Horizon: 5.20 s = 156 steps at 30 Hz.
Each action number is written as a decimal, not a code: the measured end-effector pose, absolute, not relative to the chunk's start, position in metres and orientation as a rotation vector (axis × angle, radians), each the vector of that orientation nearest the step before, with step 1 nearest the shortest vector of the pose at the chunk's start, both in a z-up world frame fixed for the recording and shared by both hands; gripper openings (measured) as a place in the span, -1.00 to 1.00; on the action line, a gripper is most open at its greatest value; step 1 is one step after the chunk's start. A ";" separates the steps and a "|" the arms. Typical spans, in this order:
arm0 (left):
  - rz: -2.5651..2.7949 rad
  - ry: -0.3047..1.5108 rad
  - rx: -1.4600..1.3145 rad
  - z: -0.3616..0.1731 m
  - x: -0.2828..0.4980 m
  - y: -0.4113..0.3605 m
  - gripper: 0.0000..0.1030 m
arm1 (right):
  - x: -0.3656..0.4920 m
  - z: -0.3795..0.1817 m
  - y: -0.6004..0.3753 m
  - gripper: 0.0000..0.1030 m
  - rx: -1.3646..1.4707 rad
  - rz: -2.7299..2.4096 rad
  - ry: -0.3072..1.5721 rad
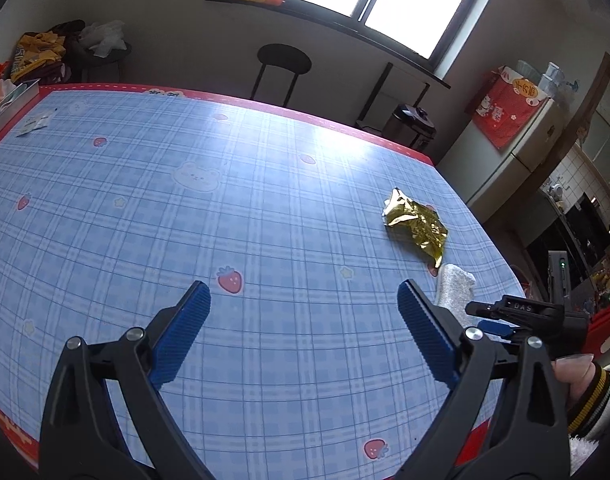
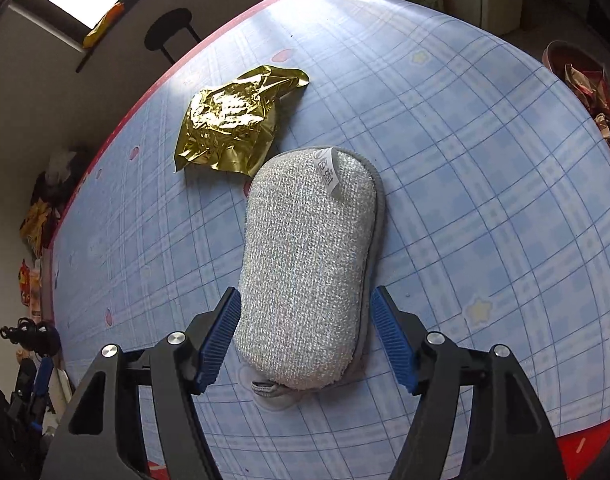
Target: Collect trash
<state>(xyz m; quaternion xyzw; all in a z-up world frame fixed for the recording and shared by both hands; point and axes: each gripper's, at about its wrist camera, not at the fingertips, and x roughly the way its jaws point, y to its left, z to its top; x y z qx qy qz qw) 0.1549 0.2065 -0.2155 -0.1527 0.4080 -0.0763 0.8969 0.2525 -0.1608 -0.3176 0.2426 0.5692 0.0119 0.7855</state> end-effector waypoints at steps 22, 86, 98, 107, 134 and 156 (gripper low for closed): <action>-0.413 1.035 -0.347 -0.283 0.317 0.084 0.48 | 0.247 -0.326 -0.197 -0.01 0.594 0.093 1.231; -0.463 1.050 -0.021 -0.289 0.208 0.062 -0.17 | 0.261 -0.330 -0.188 0.46 0.532 0.169 1.245; -0.502 1.081 0.068 -0.296 0.210 0.027 -0.16 | 0.265 -0.334 -0.172 0.46 0.558 0.197 1.252; -0.476 1.101 0.074 -0.302 0.215 0.017 -0.17 | 0.264 -0.338 -0.172 0.31 0.652 0.205 1.286; -0.429 1.128 0.110 -0.314 0.223 0.011 -0.17 | 0.270 -0.350 -0.186 -0.21 0.770 0.252 1.231; -0.442 1.140 0.120 -0.310 0.223 0.002 -0.19 | 0.260 -0.285 -0.184 -0.86 0.662 0.364 1.108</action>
